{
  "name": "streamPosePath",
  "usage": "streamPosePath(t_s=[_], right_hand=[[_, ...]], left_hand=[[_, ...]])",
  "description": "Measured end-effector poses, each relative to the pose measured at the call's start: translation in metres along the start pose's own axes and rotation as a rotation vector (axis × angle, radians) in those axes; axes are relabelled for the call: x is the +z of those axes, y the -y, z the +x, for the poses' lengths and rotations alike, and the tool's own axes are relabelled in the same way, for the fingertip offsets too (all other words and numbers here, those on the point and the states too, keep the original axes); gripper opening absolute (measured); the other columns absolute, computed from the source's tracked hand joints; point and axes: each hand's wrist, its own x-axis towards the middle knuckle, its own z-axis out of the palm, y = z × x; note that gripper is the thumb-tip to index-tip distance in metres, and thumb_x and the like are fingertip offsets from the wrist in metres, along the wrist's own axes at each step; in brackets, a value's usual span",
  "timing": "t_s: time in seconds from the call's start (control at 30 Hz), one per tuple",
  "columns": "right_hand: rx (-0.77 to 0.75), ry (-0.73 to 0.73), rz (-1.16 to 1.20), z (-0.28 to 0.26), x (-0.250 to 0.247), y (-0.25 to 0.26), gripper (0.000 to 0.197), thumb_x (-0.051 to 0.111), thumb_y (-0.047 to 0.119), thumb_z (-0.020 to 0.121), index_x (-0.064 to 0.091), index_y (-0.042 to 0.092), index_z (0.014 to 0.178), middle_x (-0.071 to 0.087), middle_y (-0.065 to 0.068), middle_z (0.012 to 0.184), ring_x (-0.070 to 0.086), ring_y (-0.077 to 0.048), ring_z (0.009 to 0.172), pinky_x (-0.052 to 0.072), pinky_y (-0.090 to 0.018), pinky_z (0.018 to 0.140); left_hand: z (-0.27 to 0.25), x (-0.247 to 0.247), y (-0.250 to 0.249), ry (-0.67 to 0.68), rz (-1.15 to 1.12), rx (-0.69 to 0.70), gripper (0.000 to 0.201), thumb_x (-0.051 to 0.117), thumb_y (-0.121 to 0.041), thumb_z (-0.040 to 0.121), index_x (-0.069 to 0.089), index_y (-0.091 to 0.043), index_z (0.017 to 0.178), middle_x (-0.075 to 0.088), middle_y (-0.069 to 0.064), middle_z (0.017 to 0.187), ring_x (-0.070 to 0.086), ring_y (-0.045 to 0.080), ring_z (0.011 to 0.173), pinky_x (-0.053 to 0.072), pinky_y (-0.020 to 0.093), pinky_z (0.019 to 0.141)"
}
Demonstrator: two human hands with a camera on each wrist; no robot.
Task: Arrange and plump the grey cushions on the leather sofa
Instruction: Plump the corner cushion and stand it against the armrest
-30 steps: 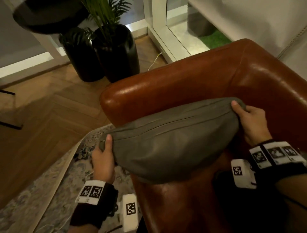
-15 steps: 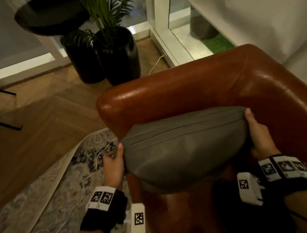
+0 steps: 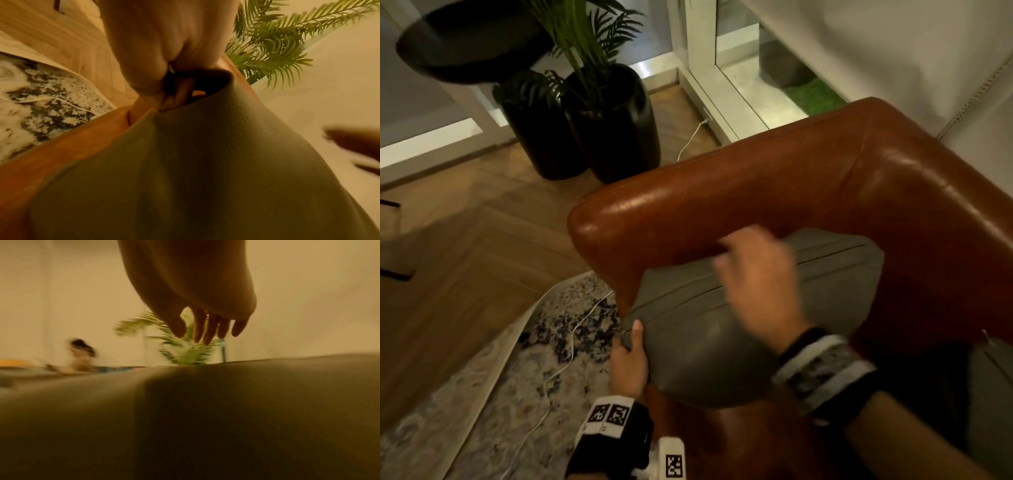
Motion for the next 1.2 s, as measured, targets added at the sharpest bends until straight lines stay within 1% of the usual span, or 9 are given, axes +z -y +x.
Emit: streamPosePath(t_s=[0.13, 0.2, 0.43, 0.57, 0.63, 0.73, 0.83, 1.03, 1.2], right_hand=[[-0.386, 0.572, 0.019, -0.044, 0.058, 0.066, 0.051, 0.030, 0.043, 0.102, 0.047, 0.018, 0.143, 0.044, -0.004, 0.152, 0.033, -0.022, 0.144, 0.017, -0.044, 0.117], [-0.406, 0.527, -0.120, -0.040, 0.056, 0.024, 0.053, 0.027, 0.044, 0.100, 0.050, 0.021, 0.142, 0.047, -0.002, 0.149, 0.039, -0.022, 0.141, 0.011, -0.042, 0.116], [0.387, 0.248, -0.156, -0.006, -0.012, -0.164, 0.062, 0.021, 0.059, 0.099, 0.018, 0.033, 0.155, 0.013, 0.004, 0.164, 0.011, -0.024, 0.151, 0.012, -0.049, 0.118], [1.011, 0.095, 1.000, -0.021, -0.019, -0.160, 0.081, 0.039, 0.075, 0.087, 0.022, 0.032, 0.154, 0.059, 0.000, 0.138, 0.060, -0.016, 0.119, 0.056, -0.033, 0.086], [1.026, 0.057, 1.218, -0.031, -0.017, -0.138, 0.068, 0.029, 0.072, 0.092, 0.046, 0.028, 0.142, 0.073, 0.008, 0.109, 0.070, -0.006, 0.094, 0.056, -0.021, 0.069], [0.929, 0.094, 1.266, -0.031, -0.019, -0.113, 0.051, 0.035, 0.062, 0.096, 0.058, 0.027, 0.126, 0.071, 0.006, 0.116, 0.068, -0.009, 0.104, 0.052, -0.025, 0.079], [0.895, 0.123, 1.283, -0.014, -0.022, -0.119, 0.044, 0.046, 0.060, 0.093, 0.061, 0.029, 0.119, 0.073, 0.007, 0.112, 0.069, -0.011, 0.104, 0.053, -0.029, 0.084], [1.057, 0.221, 1.196, -0.026, 0.013, -0.135, 0.081, 0.022, 0.079, 0.087, 0.037, 0.029, 0.149, 0.051, 0.006, 0.141, 0.056, -0.015, 0.113, 0.042, -0.035, 0.098], [1.243, 0.322, 0.891, -0.076, 0.057, -0.188, 0.104, 0.036, 0.097, 0.061, 0.043, 0.036, 0.145, 0.036, 0.002, 0.154, 0.038, -0.027, 0.138, 0.029, -0.053, 0.114]], left_hand=[[0.001, -0.006, 0.007, 0.016, 0.031, 0.015, 0.077, 0.057, -0.071, 0.081, 0.057, -0.009, 0.126, 0.066, 0.018, 0.122, 0.063, 0.037, 0.115, 0.049, 0.057, 0.099], [0.006, -0.010, -0.005, -0.026, -0.012, 0.026, 0.075, 0.057, -0.067, 0.084, 0.055, -0.005, 0.126, 0.064, 0.018, 0.123, 0.062, 0.035, 0.114, 0.048, 0.056, 0.100], [-0.016, 0.008, -0.065, -0.081, -0.113, 0.102, 0.074, 0.050, -0.060, 0.093, 0.044, -0.006, 0.143, 0.051, 0.018, 0.144, 0.048, 0.036, 0.132, 0.038, 0.043, 0.108], [-0.049, 0.001, -0.054, 0.123, -0.461, -0.030, 0.072, 0.033, -0.076, 0.087, 0.052, -0.026, 0.135, 0.066, -0.010, 0.105, 0.064, 0.010, 0.097, 0.048, 0.030, 0.078], [-0.067, 0.008, -0.033, 0.281, -0.456, -0.084, 0.057, 0.042, -0.071, 0.085, 0.056, -0.030, 0.122, 0.071, -0.010, 0.102, 0.067, 0.003, 0.089, 0.048, 0.026, 0.074], [-0.063, 0.019, -0.016, 0.362, -0.258, 0.008, 0.090, 0.079, -0.069, 0.062, 0.050, -0.031, 0.138, 0.060, -0.006, 0.137, 0.058, 0.012, 0.123, 0.042, 0.038, 0.105], [-0.057, 0.019, -0.031, 0.241, -0.274, 0.081, 0.071, 0.086, -0.047, 0.065, 0.056, -0.031, 0.127, 0.067, -0.007, 0.125, 0.062, 0.015, 0.118, 0.046, 0.038, 0.102], [-0.054, 0.031, -0.017, 0.340, -0.513, -0.095, 0.058, 0.044, -0.070, 0.084, 0.061, -0.030, 0.122, 0.074, -0.007, 0.105, 0.070, 0.009, 0.090, 0.052, 0.028, 0.074], [0.010, 0.023, 0.096, 0.239, -0.313, -0.120, 0.102, 0.032, -0.099, 0.064, 0.035, -0.042, 0.149, 0.045, -0.013, 0.152, 0.043, 0.013, 0.139, 0.032, 0.041, 0.116]])
